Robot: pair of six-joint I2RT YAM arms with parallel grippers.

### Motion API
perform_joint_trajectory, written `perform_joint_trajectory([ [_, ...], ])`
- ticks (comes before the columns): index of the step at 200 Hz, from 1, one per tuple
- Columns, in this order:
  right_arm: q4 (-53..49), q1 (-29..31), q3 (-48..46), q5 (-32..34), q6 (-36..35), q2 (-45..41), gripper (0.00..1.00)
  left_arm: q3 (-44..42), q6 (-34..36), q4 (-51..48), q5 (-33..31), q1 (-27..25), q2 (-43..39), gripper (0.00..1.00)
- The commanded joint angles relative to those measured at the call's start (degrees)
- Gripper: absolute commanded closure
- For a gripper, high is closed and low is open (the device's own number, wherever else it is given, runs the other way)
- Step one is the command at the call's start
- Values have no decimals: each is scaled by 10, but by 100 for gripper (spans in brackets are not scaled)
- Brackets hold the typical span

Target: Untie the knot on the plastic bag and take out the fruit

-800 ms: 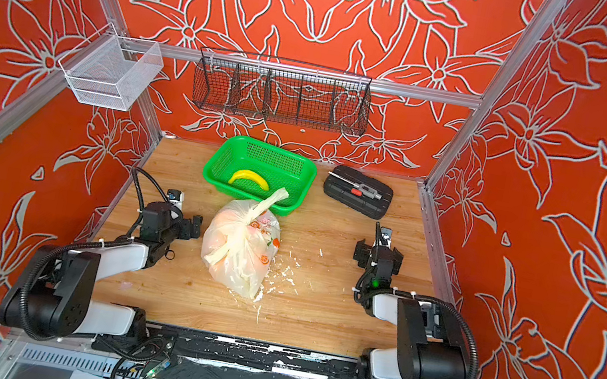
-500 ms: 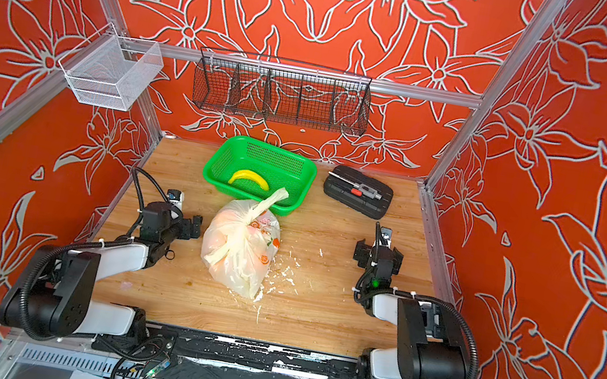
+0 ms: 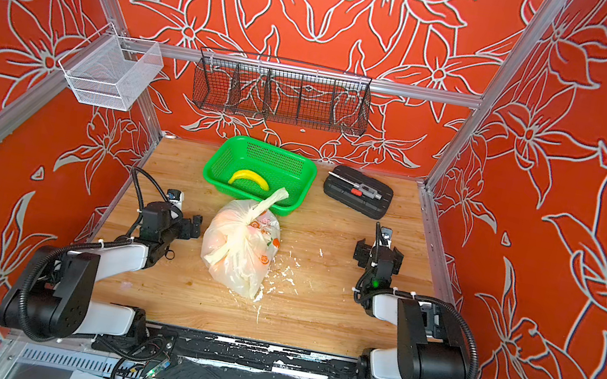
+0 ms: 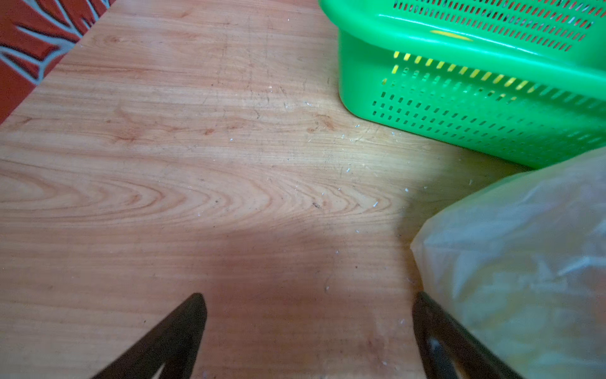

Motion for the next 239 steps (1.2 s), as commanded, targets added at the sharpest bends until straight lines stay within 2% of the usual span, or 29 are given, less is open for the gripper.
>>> perform_joint_trajectory([
  [1,46,1,-30,11,-1,-25,3,-26,-8,31,-14,1,-38,3],
  [26,16,2,-41,1,-8,-86,4,-40,-20,9,-39,1,-96,3],
  [37,-90,2,-20,-8,3,-147,4,-32,-34,-38,-54,1,-132,3],
  [54,-289,2,38,-21,67,-242,3,-34,-51,-79,-66,-1,-188,3],
  [74,-421,3,87,-116,115,-309,6,-13,-70,-143,-74,-6,-244,3],
  [105,-533,13,151,-241,193,-363,10,47,-128,-256,-78,-35,-280,1],
  [131,-593,62,219,-332,218,-343,13,139,-184,-363,17,-45,-266,1],
  [163,-644,172,294,-330,226,-283,15,249,-221,-473,92,-77,-235,1],
  [194,-664,266,357,-330,237,-202,18,306,-244,-531,149,-107,-207,3],
  [214,-684,333,401,-288,222,-141,19,328,-244,-558,157,-122,-180,12],
  [239,-693,391,451,-257,225,-53,20,338,-240,-570,160,-135,-159,31],
])
